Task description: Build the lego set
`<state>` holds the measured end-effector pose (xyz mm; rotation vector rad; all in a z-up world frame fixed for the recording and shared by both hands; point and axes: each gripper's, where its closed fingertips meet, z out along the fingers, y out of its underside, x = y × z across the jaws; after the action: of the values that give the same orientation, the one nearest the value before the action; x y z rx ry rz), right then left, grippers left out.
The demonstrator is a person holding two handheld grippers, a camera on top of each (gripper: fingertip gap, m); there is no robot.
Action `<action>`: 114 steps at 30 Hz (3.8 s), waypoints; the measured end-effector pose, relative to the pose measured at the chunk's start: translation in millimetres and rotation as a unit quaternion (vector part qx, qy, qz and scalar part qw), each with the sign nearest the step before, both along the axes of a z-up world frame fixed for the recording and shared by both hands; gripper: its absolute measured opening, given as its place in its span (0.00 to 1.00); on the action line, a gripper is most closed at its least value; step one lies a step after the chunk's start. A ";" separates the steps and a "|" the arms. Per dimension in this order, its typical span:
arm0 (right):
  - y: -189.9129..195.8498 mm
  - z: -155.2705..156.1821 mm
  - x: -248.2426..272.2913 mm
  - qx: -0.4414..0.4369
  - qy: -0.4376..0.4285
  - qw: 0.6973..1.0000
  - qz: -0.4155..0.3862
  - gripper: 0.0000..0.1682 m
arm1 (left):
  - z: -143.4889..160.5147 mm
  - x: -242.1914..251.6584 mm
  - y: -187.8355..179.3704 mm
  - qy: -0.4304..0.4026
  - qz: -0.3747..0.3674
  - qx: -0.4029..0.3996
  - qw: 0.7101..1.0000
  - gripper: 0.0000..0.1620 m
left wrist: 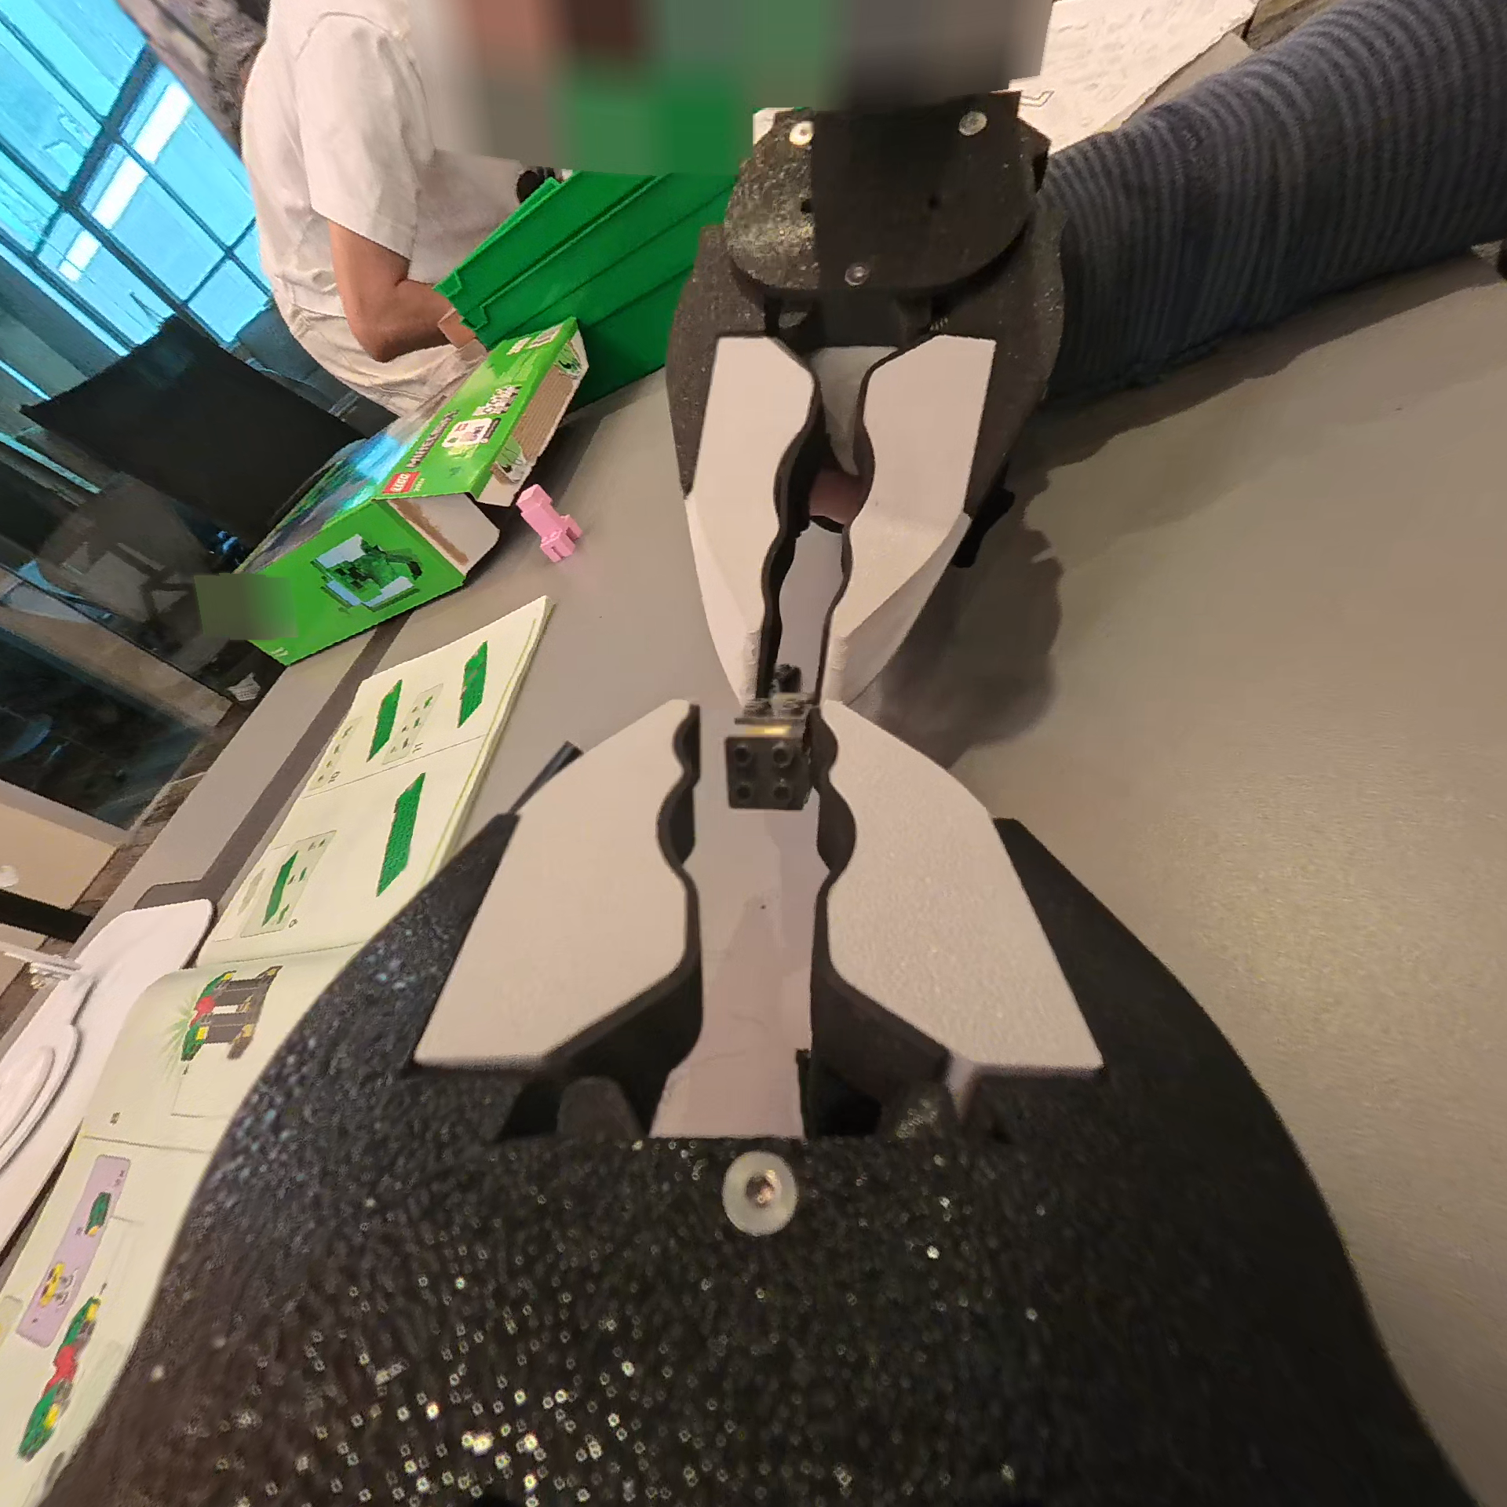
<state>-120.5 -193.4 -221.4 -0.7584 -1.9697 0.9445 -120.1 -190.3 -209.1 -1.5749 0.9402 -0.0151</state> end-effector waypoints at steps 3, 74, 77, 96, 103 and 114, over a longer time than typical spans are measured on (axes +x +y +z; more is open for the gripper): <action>0.1 0.8 -0.4 0.004 0.007 1.000 -0.002 0.07 | -4.2 -0.4 1.0 -0.009 0.001 -0.034 0.999 0.24; -10.9 3.4 7.7 0.003 0.006 0.999 0.037 0.10 | -2.0 7.0 -6.8 -0.018 -0.038 -0.036 0.998 0.19; -9.6 2.1 7.7 0.011 0.004 0.999 0.033 0.10 | 5.4 5.2 -6.8 -0.049 -0.038 -0.030 0.998 0.24; -12.8 5.2 6.5 0.008 0.018 0.999 0.039 0.10 | 8.2 9.4 -13.6 -0.084 -0.072 -0.059 0.992 0.16; -11.7 7.2 6.3 0.009 0.025 0.999 0.036 0.10 | 5.0 10.0 -12.2 -0.071 -0.065 -0.060 0.994 0.12; 11.3 18.5 4.2 0.004 0.045 0.999 -0.025 0.19 | 5.6 -1.6 -5.1 -0.048 -0.027 -0.024 0.998 0.10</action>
<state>-116.2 -182.0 -202.8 -0.7437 -1.8664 0.9257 -121.7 -195.5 -203.5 -1.5796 0.9128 -0.1502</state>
